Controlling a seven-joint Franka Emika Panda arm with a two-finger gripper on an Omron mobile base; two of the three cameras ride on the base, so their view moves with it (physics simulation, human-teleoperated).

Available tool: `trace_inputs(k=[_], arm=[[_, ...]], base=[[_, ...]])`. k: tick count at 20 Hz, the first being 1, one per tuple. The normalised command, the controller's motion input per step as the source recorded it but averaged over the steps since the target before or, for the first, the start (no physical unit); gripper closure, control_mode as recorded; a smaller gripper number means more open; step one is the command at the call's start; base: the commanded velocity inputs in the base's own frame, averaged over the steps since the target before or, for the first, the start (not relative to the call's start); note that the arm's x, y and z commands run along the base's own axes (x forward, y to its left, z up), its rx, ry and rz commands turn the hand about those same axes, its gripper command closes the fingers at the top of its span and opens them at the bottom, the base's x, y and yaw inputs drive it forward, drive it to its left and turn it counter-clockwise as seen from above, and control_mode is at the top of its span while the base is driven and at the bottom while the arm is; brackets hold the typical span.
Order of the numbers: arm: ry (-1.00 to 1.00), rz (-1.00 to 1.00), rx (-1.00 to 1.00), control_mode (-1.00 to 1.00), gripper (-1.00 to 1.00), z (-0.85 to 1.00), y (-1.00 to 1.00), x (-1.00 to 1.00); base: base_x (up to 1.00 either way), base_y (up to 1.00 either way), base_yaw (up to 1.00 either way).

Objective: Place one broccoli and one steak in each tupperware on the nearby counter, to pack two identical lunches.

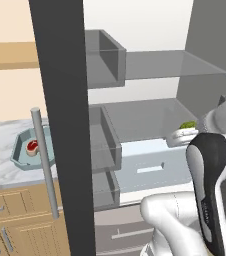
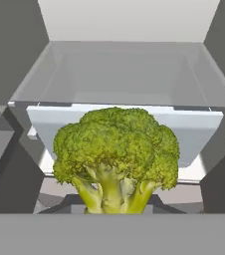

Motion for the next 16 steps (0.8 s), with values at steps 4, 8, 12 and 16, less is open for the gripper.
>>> trace_inputs(k=[4,8,12,16], arm=[[0.09,0.00,-0.03,-1.00,1.00,0.00,0.28,-0.17],[0.04,-0.01,-0.01,1.00,1.00,0.00,-0.10,-0.49],[0.00,0.00,0.00,1.00,1.00,0.00,0.00,0.00],[0.00,0.00,0.00,1.00,1.00,0.00,0.00,0.00]], base=[[0.00,0.00,0.00],[-0.18,-0.08,-0.01],[-0.75,-0.30,-0.02],[-0.78,-0.06,-0.02]])
